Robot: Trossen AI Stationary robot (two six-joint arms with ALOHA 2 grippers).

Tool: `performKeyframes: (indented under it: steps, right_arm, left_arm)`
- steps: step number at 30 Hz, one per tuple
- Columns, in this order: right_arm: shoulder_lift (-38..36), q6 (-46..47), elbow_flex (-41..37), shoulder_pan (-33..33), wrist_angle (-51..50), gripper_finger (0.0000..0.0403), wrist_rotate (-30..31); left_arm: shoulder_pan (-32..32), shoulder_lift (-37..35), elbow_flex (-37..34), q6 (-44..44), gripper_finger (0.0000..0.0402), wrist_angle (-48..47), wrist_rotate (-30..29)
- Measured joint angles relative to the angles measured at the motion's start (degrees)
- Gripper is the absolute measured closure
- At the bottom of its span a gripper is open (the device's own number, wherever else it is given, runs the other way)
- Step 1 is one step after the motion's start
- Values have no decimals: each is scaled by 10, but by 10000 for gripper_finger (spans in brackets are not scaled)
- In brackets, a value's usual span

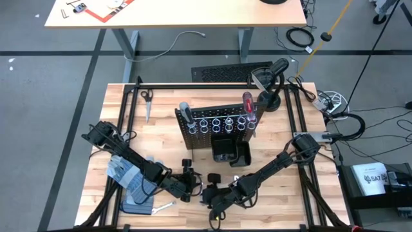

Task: Hang tools onto peg board
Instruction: Hang the silver wrench on the black peg board

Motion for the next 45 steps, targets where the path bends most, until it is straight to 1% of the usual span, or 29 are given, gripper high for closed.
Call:
performKeyframes:
  steps: [3,12,14,18,23,32,36,41,45]
  right_arm:
    - [-1,-2,0,-4,-2,284,-1]
    - [38,50,0,-27,3,284,-4]
    - [40,61,2,-30,1,284,-19]
    - [40,84,4,-30,-38,284,-13]
    - [38,88,4,-25,-79,284,-12]
    - [8,78,2,-15,-179,284,-8]
    - [-9,74,-1,-9,-177,285,-4]
    - [-48,67,-1,2,-157,298,39]
    - [-65,84,-1,4,-128,308,41]
  left_arm:
    - [1,0,0,0,219,0,0]
    - [1,0,0,0,219,-2,-2]
    - [1,0,0,0,219,-2,-2]
    - [1,0,0,0,219,-4,-2]
    - [1,0,0,0,219,-9,-2]
    - [1,0,0,0,219,-9,-1]
    - [1,0,0,0,219,-8,-1]
    - [1,0,0,0,219,-7,2]
    - [1,0,0,0,219,-7,2]
